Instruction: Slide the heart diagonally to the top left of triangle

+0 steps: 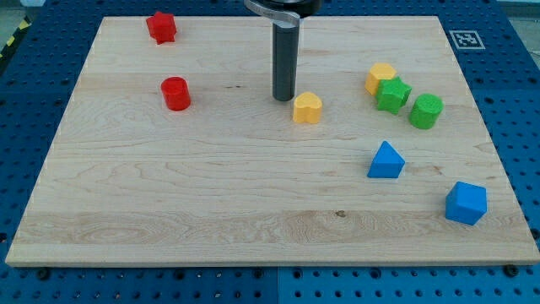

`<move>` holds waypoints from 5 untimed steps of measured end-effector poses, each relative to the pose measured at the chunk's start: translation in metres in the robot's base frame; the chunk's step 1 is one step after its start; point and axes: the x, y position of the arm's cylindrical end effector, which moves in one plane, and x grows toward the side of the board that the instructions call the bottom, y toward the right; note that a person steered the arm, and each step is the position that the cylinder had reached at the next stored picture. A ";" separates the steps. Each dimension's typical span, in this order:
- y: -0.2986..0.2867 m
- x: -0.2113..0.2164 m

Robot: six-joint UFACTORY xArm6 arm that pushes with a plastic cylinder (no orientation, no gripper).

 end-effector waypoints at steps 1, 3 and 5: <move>0.009 0.003; 0.041 0.016; 0.043 0.024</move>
